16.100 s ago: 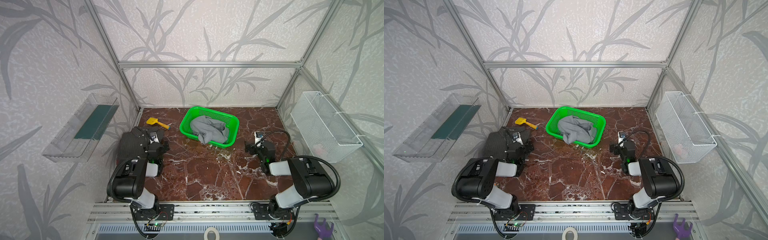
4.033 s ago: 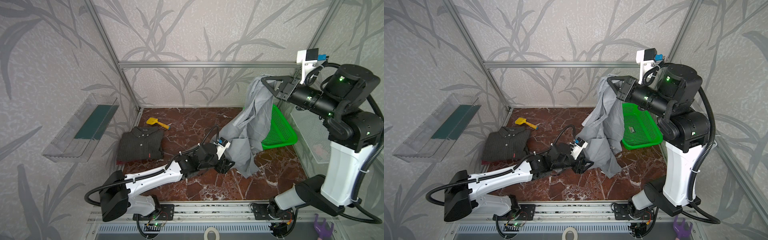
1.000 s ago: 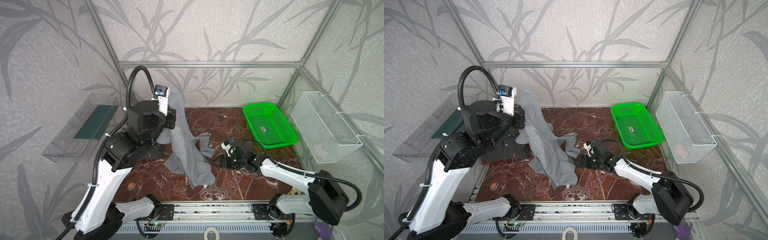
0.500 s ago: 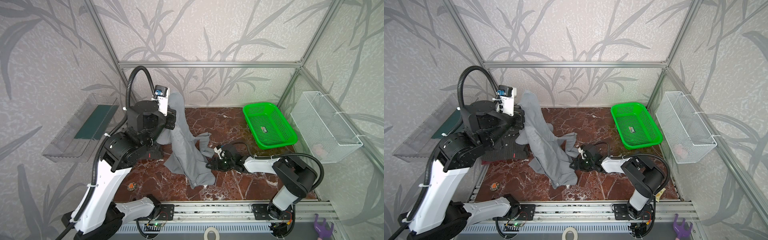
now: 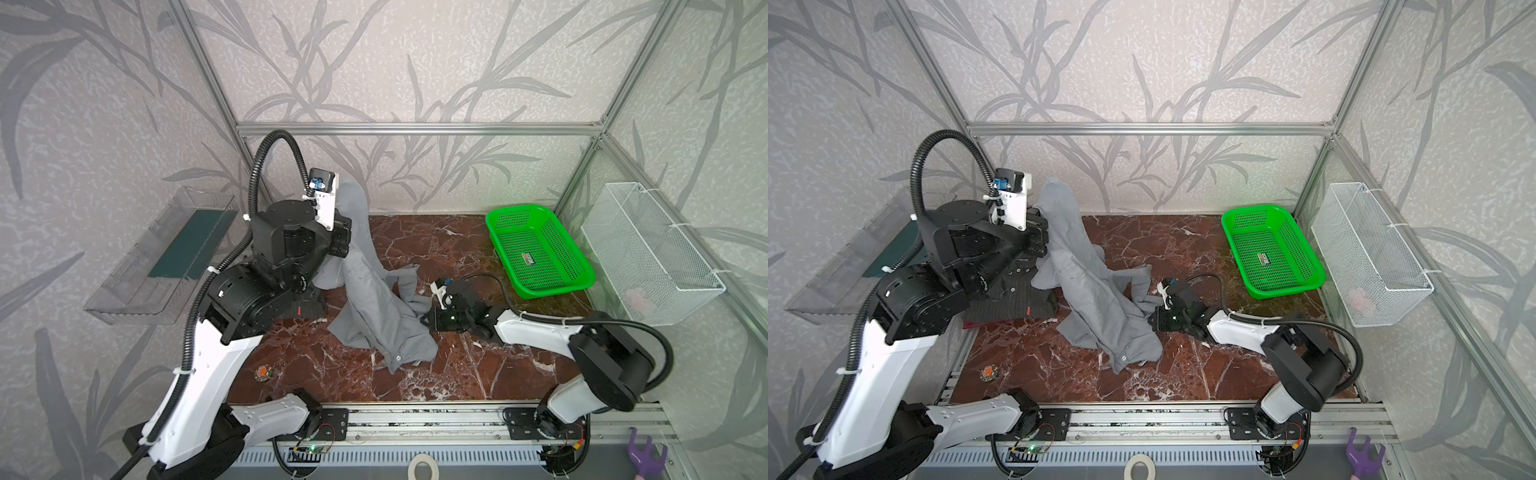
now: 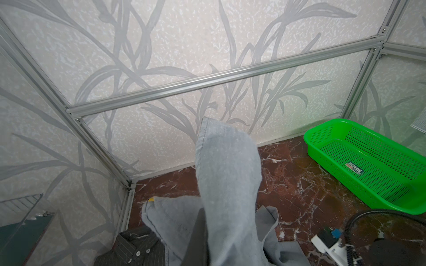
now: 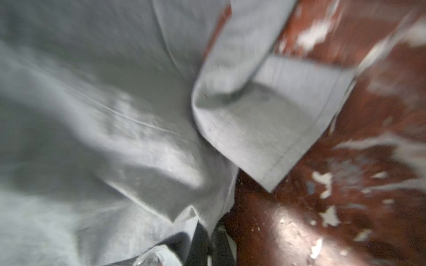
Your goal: Fold and stack the long sleeve shirts
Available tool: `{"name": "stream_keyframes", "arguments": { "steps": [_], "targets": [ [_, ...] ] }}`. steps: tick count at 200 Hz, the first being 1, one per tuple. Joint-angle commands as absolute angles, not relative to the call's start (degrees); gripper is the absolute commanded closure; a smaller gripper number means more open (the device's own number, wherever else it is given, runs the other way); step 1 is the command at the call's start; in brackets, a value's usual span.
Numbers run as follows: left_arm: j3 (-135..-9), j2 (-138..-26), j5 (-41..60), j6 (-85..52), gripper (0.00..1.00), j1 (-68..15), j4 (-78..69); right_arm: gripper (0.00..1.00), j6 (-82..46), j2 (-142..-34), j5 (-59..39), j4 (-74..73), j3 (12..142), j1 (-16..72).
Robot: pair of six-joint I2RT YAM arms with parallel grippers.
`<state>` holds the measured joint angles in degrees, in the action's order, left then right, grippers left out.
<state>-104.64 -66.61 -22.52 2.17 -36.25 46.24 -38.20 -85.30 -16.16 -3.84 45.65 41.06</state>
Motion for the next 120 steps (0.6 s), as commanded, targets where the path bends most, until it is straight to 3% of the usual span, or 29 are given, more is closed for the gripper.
{"name": "stream_keyframes", "arguments": {
  "steps": [1, 46, 120],
  "targets": [
    [-104.8, -66.1, -25.3, 7.0, 1.00, -36.1, 36.9, 1.00, -25.2, -77.1, -5.6, 9.1, 54.7, 36.5],
    [-104.8, -71.2, -28.0, 13.6, 1.00, -34.9, 15.9, 1.00, -17.3, -75.6, -7.3, 18.2, 76.7, 24.2],
    [-124.6, -94.0, -18.8, 11.6, 1.00, -26.4, 2.0, 1.00, -15.4, -94.2, -15.1, 19.9, 117.2, 15.1]
  ]
}}
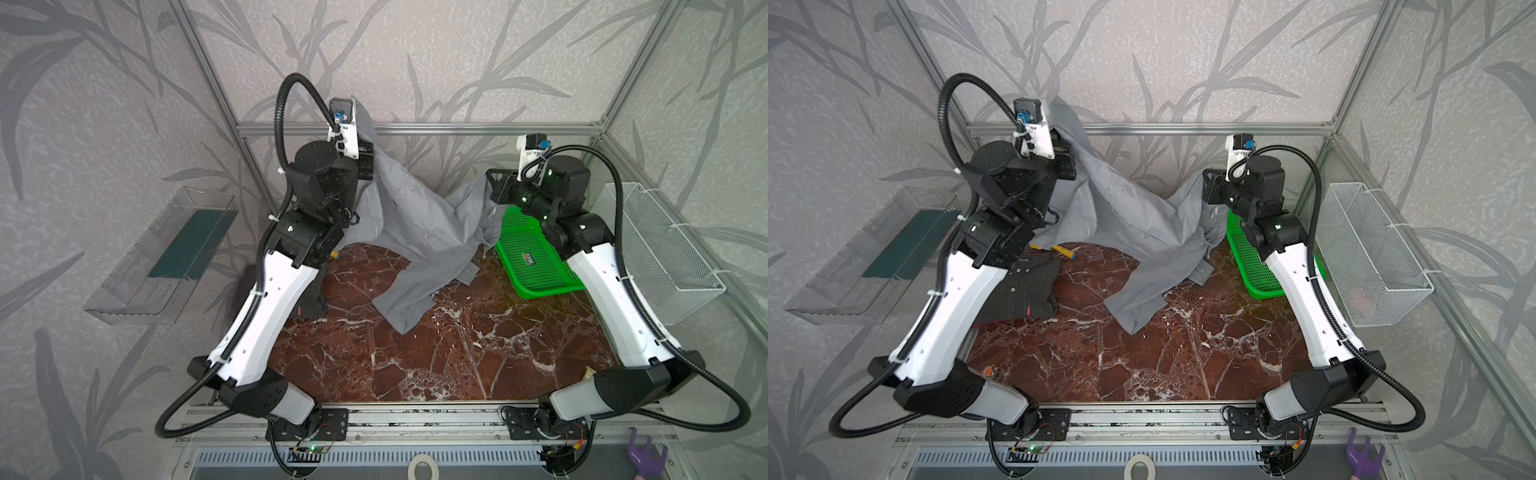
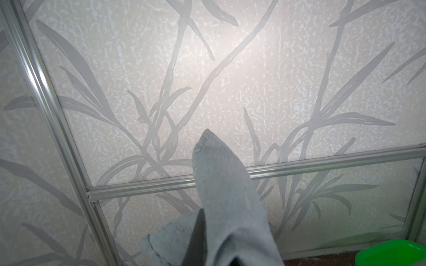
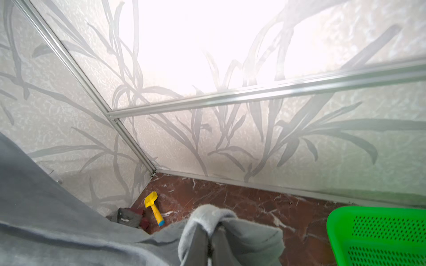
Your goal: Fold and stack the long sleeve shirts
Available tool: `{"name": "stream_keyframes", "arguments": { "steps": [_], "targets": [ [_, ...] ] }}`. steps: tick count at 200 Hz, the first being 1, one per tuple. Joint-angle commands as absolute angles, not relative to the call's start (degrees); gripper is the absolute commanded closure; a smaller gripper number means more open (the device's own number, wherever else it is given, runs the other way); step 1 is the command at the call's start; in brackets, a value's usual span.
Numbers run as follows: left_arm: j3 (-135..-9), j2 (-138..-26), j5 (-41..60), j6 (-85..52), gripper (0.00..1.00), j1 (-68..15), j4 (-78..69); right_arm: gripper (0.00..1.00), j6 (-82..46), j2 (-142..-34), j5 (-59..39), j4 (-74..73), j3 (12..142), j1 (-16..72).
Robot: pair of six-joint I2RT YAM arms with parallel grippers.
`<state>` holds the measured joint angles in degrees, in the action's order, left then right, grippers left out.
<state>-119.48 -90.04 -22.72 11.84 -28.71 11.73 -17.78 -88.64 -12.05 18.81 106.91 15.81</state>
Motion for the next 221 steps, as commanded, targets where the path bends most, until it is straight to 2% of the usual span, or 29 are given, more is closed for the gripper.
{"name": "stream_keyframes", "arguments": {
  "steps": [1, 23, 48, 66, 80, 111, 126, 153, 197, 221],
  "targets": [
    [-124.9, -94.3, -18.6, 11.4, 1.00, -26.2, 2.0, 1.00, -15.3, -94.6, -15.2, 20.0, 117.8, 15.1],
    [-129.8, -100.0, -15.0, 8.0, 1.00, -24.1, -3.8, 1.00, -13.3, -104.0, -15.4, 23.4, 134.3, 14.5],
    [-129.9, -103.2, -7.1, 5.2, 1.00, -21.8, -13.2, 1.00, -12.3, -115.8, -15.9, 27.9, 158.0, 13.3],
    [-128.7, -103.2, -4.9, -0.2, 1.00, -19.3, -18.3, 1.00, -14.3, -113.6, -16.3, 17.0, 153.4, 11.6],
    [-124.7, -101.5, -1.9, -4.2, 1.00, -16.7, -23.7, 1.00, -11.4, -114.0, -16.7, 14.7, 155.3, 11.5],
    [-103.3, -92.8, 0.5, -1.7, 1.00, -15.8, -40.7, 1.00, -12.2, -109.9, -21.6, 9.6, 149.7, 9.5],
    [-89.4, -87.5, 0.2, -0.5, 1.00, -15.7, -49.9, 1.00, -11.3, -105.7, -22.5, 7.5, 141.8, 9.5],
    [-69.0, -79.5, -1.7, -0.6, 1.00, -15.3, -55.8, 1.00, -12.5, -90.7, -21.6, -8.0, 112.3, 9.5],
    [-42.8, -68.3, -4.9, -3.2, 1.00, -15.9, -61.8, 1.00, -16.6, -69.4, -16.9, -18.1, 72.4, 9.6],
    [-30.1, -62.8, -8.7, -3.0, 1.00, -18.5, -65.3, 1.00, -19.4, -60.4, -15.4, -20.2, 54.7, 9.7]
  ]
}}
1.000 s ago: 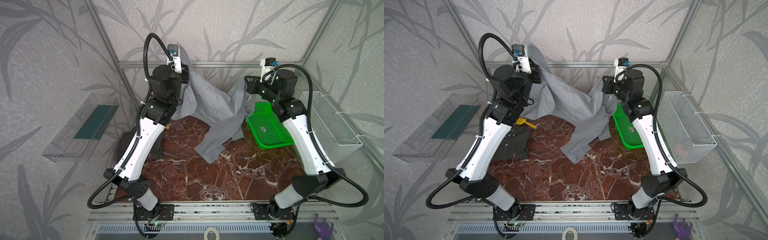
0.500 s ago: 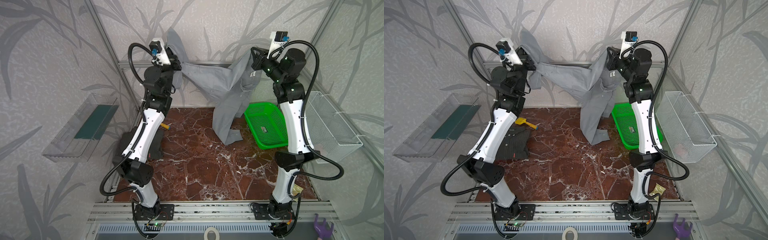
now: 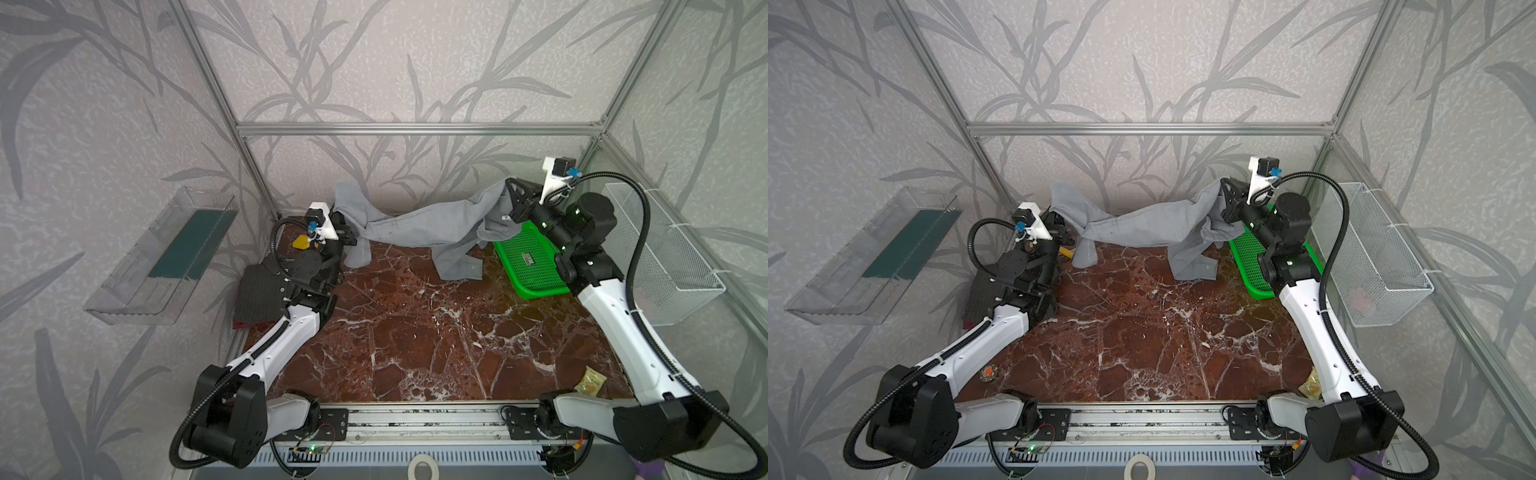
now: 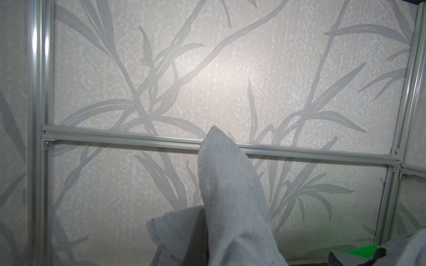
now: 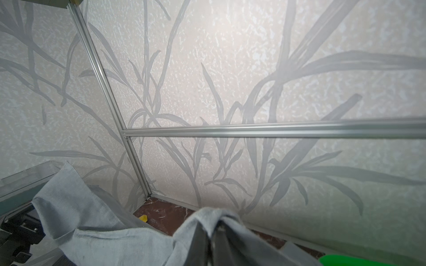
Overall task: Fold and stack the long sleeve shirts
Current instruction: 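Lay the grey shirt flat on the table, pulling both grippers toward the robot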
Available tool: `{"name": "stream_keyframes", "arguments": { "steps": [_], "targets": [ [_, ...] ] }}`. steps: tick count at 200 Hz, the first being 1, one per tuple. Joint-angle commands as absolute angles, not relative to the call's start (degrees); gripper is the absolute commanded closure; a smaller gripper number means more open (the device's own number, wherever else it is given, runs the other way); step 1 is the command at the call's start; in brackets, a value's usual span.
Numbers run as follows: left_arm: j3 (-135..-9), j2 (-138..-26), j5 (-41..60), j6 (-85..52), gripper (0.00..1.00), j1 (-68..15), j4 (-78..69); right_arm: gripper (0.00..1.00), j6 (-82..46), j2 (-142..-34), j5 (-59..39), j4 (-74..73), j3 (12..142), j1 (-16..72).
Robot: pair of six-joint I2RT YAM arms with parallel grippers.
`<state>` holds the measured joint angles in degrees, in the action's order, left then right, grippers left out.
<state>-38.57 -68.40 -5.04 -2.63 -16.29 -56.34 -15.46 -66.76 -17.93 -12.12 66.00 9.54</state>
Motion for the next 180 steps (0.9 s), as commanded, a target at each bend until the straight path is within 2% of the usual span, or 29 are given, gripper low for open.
{"name": "stream_keyframes", "arguments": {
  "steps": [1, 13, 24, 40, 64, 82, 99, 120, 131, 150, 159, 180],
  "targets": [
    [-29.5, -62.5, -8.9, -3.0, 1.00, -18.6, -65.4, 1.00, -19.5, -60.1, -15.4, -20.2, 54.1, 9.7],
    [-24.6, -59.8, -11.1, -1.5, 1.00, -21.1, -66.7, 1.00, -21.1, -56.2, -15.2, -19.3, 48.2, 9.8],
    [-22.9, -58.3, -17.5, 3.6, 1.00, -27.6, -66.6, 1.00, -23.2, -52.8, -15.5, -18.7, 43.9, 9.8],
    [-20.3, -56.7, -20.9, 6.4, 1.00, -35.0, -66.8, 1.00, -24.9, -47.2, -15.5, -16.2, 39.1, 11.5],
    [-12.1, -53.2, -31.9, 6.3, 1.00, -43.1, -70.2, 1.00, -23.6, -39.3, -10.7, -3.5, 36.9, 16.6],
    [-8.4, -51.3, -38.6, 7.7, 0.91, -49.6, -71.1, 1.00, -24.3, -33.5, -4.5, 7.7, 35.5, 19.8],
    [-5.5, -49.6, -41.5, 8.0, 0.74, -53.9, -71.4, 1.00, -26.3, -29.4, -2.0, 16.9, 33.8, 21.1],
    [-3.1, -45.1, -46.2, 9.1, 0.61, -58.3, -71.3, 1.00, -28.6, -25.8, -0.5, 25.5, 31.6, 22.2],
    [-3.0, -41.0, -48.2, 10.1, 0.53, -60.4, -68.1, 0.95, -29.7, -24.1, 0.1, 29.3, 30.8, 22.8],
    [-4.9, -31.3, -49.1, 11.9, 0.50, -63.9, -58.6, 0.83, -32.1, -22.0, 0.2, 37.0, 31.3, 24.2],
    [-6.3, -26.0, -48.8, 12.9, 0.44, -65.7, -52.9, 0.76, -32.6, -21.5, -0.5, 39.5, 31.4, 25.0],
    [-10.7, -14.7, -48.0, 10.7, 0.43, -66.9, -37.3, 0.63, -33.6, -21.5, -1.6, 43.7, 31.7, 27.7]
  ]
}}
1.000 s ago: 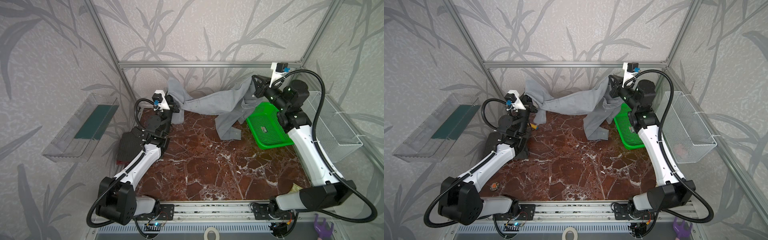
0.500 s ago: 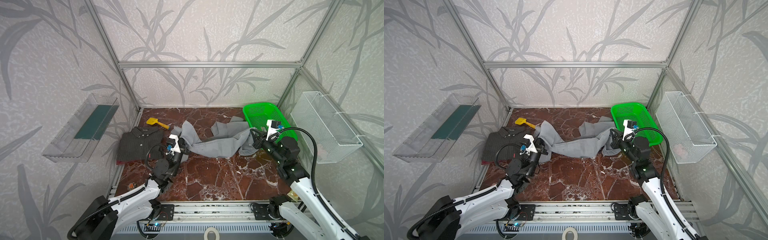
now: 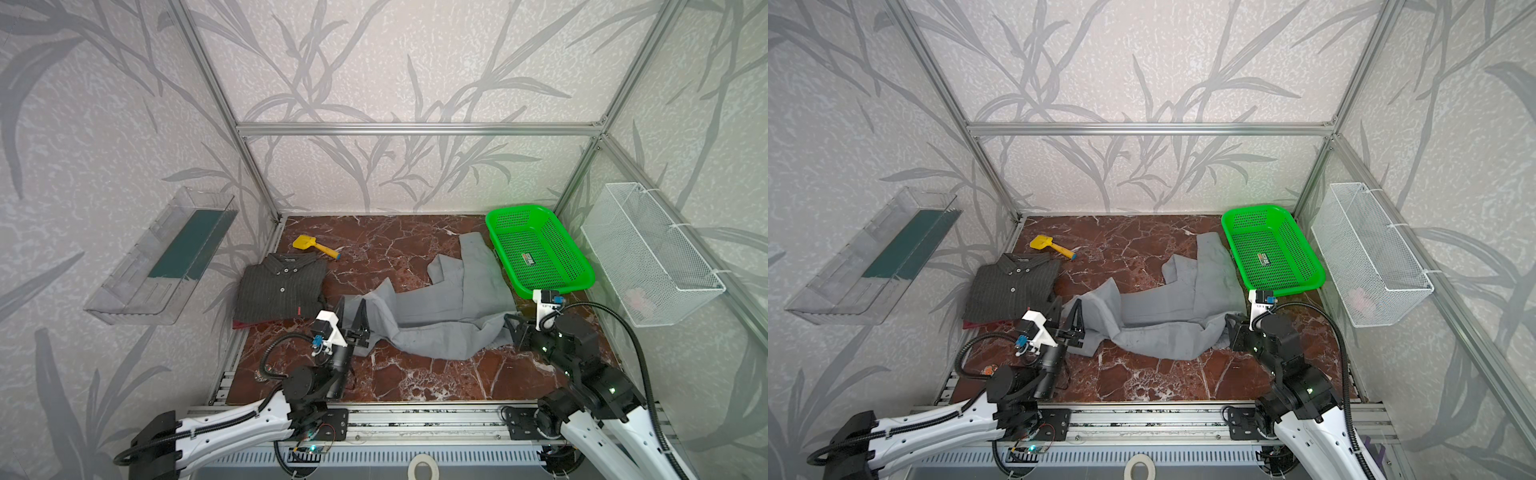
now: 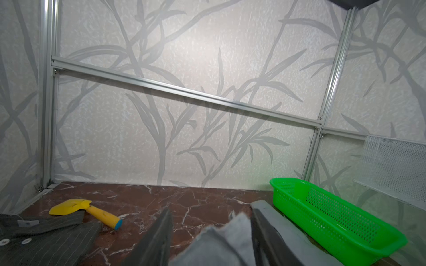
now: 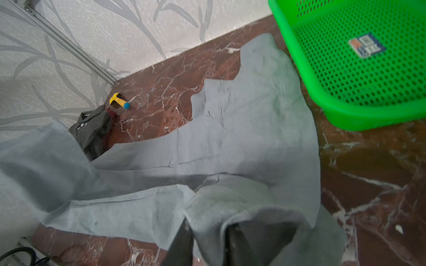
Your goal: Fold and stack the long sleeve shirts
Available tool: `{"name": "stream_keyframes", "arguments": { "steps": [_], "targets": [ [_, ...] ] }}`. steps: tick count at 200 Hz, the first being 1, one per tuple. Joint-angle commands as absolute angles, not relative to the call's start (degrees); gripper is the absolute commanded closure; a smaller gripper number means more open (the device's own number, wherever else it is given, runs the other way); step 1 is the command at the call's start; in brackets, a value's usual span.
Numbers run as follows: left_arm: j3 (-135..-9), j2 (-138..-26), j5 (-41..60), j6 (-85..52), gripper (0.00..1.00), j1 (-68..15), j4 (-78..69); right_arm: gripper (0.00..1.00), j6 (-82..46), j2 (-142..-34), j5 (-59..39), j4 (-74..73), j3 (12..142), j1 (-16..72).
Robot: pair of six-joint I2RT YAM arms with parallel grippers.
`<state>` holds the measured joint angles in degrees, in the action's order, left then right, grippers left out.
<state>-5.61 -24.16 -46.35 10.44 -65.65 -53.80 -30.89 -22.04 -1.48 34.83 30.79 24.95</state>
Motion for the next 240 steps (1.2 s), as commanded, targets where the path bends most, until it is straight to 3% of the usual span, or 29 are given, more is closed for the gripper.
{"name": "stream_keyframes", "arguments": {
  "steps": [1, 28, 54, 85, 118, 192, 240],
  "targets": [
    [-10.9, -14.4, -47.9, 10.6, 0.43, -66.9, -36.6, 0.62, -33.7, -21.5, -1.6, 43.7, 31.7, 28.0],
    [-16.6, -10.7, -48.3, 7.4, 0.43, -66.8, -20.9, 0.50, -39.7, -24.0, 7.2, 50.3, 34.7, 35.3],
    [-21.3, -17.8, -51.9, 4.6, 0.40, -66.8, -13.8, 0.36, -41.5, -25.9, 11.2, 54.6, 39.0, 36.1],
    [-27.7, -29.5, -49.4, -8.3, 0.30, -63.7, -0.3, 0.36, -43.1, -30.5, 13.7, 58.6, 41.9, 36.0],
    [-35.5, -42.8, -32.4, -29.1, 0.30, -53.1, 19.4, 0.36, -44.1, -32.4, 10.9, 54.4, 36.9, 36.1],
    [-29.5, -59.1, -18.1, -49.9, 0.39, -49.9, 17.9, 0.45, -47.6, -34.8, 5.0, 39.9, 25.7, 36.3],
    [-25.0, -68.1, -13.3, -54.9, 0.39, -46.7, 10.9, 0.47, -49.8, -37.5, 5.5, 33.8, 21.6, 36.3]
  ]
}}
